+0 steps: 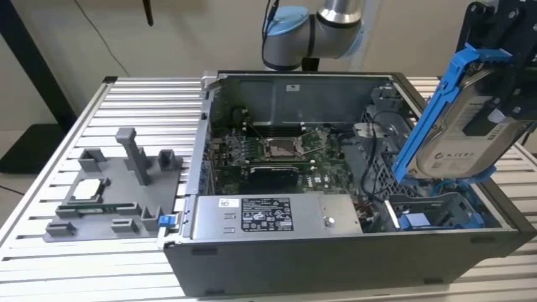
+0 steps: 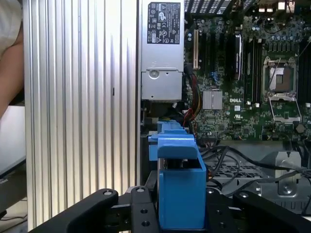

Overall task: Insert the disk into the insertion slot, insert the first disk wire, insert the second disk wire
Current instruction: 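Insert the disk into the insertion slot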

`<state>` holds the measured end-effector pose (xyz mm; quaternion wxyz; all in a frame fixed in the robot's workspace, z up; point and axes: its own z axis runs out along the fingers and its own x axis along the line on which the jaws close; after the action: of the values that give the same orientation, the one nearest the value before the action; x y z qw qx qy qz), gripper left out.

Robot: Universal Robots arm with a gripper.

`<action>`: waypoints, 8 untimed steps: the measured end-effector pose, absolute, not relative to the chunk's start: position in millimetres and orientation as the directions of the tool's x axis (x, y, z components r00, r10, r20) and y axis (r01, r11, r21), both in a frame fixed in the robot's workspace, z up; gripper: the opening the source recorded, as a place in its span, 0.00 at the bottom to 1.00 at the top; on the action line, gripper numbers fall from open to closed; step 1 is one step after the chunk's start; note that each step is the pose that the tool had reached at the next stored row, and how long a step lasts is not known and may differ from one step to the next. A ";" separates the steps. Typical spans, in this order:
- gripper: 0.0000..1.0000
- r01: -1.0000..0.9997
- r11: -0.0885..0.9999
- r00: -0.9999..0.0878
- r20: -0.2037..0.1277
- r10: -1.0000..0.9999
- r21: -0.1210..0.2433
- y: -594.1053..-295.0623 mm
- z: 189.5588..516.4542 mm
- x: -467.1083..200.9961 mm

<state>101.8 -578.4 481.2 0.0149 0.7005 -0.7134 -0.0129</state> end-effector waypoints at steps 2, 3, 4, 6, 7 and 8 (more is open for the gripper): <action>0.00 -0.999 0.018 -0.018 0.003 -1.000 0.039 -578.5 480.5 101.8; 0.00 -0.999 0.018 -0.018 0.003 -1.000 0.039 -578.7 479.9 101.8; 0.00 -0.999 0.018 -0.018 0.003 -1.000 0.039 -579.1 479.3 101.8; 0.00 -0.999 0.018 -0.018 0.003 -1.000 0.039 -580.0 478.0 101.8; 0.00 -0.999 0.018 -0.018 0.003 -1.000 0.039 -580.6 477.0 101.8; 0.00 -0.999 0.018 -0.018 0.003 -1.000 0.039 -581.4 475.9 101.8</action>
<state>101.8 -581.4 475.9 0.0149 0.7005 -0.7134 -0.0129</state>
